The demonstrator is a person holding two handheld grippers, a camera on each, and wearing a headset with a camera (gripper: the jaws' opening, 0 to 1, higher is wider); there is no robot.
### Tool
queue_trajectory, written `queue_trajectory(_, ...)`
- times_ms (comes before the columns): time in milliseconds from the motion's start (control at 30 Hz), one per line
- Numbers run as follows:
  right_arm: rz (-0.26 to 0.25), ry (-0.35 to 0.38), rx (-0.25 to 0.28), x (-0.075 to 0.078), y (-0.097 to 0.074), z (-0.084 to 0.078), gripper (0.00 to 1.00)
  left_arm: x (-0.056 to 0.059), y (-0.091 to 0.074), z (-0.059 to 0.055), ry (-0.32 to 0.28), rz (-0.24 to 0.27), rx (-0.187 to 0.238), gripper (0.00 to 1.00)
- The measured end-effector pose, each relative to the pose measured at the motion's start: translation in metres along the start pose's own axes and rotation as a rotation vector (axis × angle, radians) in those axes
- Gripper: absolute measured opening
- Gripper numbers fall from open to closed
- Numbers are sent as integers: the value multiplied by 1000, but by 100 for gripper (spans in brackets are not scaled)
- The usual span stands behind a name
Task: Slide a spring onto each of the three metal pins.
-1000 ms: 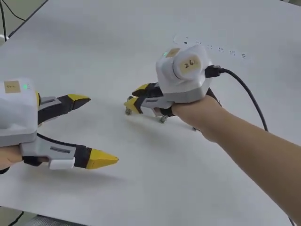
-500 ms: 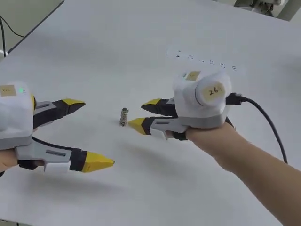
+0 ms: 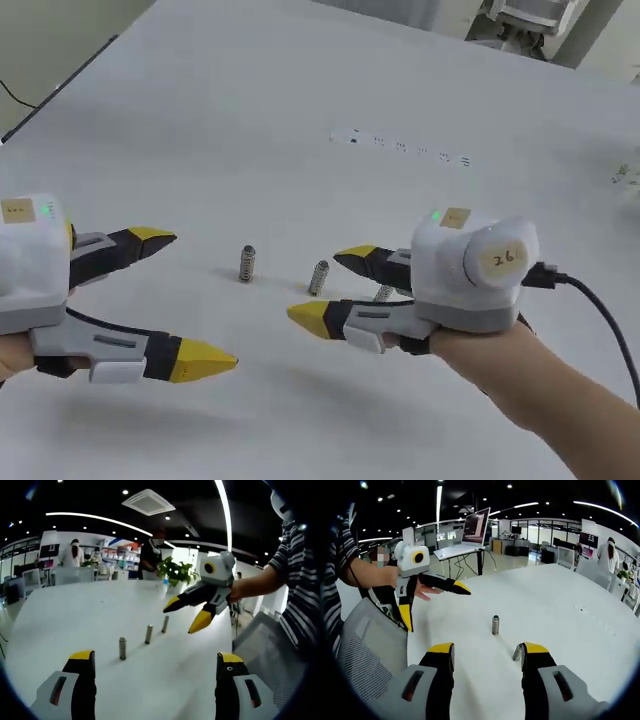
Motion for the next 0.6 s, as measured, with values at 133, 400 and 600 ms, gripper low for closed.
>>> queue_trajectory(133,-22,24,10,1,-19,-9,58,4,-4,3,1,5,6,98)
queue_trajectory(400,-57,52,68,9,-52,-28,71,12,-2,10,11,11,0,98)
queue_trajectory(600,-60,99,113,13,-65,-42,81,20,-1,6,21,11,-25,98)
Point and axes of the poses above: the centre of the closed fingertips' face, and the gripper's own axes: y roughly forward along the fingers, x roughly to its right, z roughly out of its top, the point moved 2 cm from there along -y, roughly backward along the fingers, and after that the axes turned 1 degree about -y, right-handed, at the moved point
